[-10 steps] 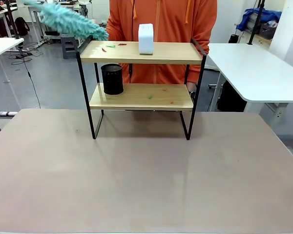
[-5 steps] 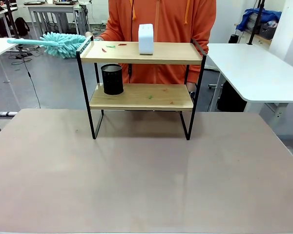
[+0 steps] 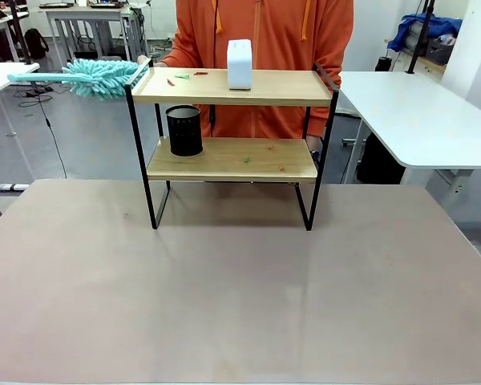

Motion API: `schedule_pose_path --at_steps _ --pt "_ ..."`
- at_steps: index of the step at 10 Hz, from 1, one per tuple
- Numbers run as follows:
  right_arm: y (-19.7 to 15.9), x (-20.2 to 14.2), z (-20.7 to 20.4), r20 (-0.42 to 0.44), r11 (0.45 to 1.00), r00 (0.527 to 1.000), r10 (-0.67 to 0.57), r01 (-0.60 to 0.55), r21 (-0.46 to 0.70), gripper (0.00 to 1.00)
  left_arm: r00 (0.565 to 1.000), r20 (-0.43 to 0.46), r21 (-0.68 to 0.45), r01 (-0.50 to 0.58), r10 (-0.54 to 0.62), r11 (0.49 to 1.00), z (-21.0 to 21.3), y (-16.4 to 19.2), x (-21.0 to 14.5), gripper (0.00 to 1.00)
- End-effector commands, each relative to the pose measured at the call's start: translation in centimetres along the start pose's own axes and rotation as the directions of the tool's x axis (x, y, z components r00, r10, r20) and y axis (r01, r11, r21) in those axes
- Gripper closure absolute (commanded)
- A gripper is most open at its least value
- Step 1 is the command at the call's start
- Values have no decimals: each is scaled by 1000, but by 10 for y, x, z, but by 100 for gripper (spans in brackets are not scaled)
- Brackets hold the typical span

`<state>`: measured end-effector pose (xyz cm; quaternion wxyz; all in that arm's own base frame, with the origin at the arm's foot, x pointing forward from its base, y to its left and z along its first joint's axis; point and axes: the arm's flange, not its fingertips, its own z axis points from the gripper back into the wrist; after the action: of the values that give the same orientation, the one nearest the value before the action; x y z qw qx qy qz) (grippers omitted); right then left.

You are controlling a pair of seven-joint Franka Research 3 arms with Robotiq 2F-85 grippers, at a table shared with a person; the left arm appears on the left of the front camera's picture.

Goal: Clean the shelf.
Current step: Pick up the Duster from the human.

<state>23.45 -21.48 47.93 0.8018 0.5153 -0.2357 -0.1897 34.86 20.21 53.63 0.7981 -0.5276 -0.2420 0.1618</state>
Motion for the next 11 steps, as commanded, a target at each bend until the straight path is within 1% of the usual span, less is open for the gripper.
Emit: schedule_pose_path --at_steps 1,2,3,4,5,8,10,11 --pt "2 2 0 7 999 1000 27 -27 19 0 995 -65 26 -77 79 997 -27 -24 63 0" --pt "2 2 0 7 999 1000 27 -27 19 0 989 -85 51 -116 120 992 -54 -31 89 0" --pt "2 2 0 7 999 1000 27 -27 19 0 977 -148 62 -144 152 988 -80 -35 103 0" --pt "2 2 0 7 999 1000 27 -27 19 0 973 -157 85 -155 167 984 -100 -38 111 0" --pt "2 2 0 7 999 1000 27 -27 19 0 961 -202 71 -179 190 981 -119 -42 117 0" --pt "2 2 0 7 999 1000 27 -27 19 0 942 -293 -83 -196 164 977 -163 -48 113 0" --pt "2 2 0 7 999 1000 27 -27 19 0 928 -339 -131 -210 155 969 -176 -46 105 0" --pt "2 2 0 7 999 1000 27 -27 19 0 926 -348 -131 -201 145 971 -179 -47 101 0"
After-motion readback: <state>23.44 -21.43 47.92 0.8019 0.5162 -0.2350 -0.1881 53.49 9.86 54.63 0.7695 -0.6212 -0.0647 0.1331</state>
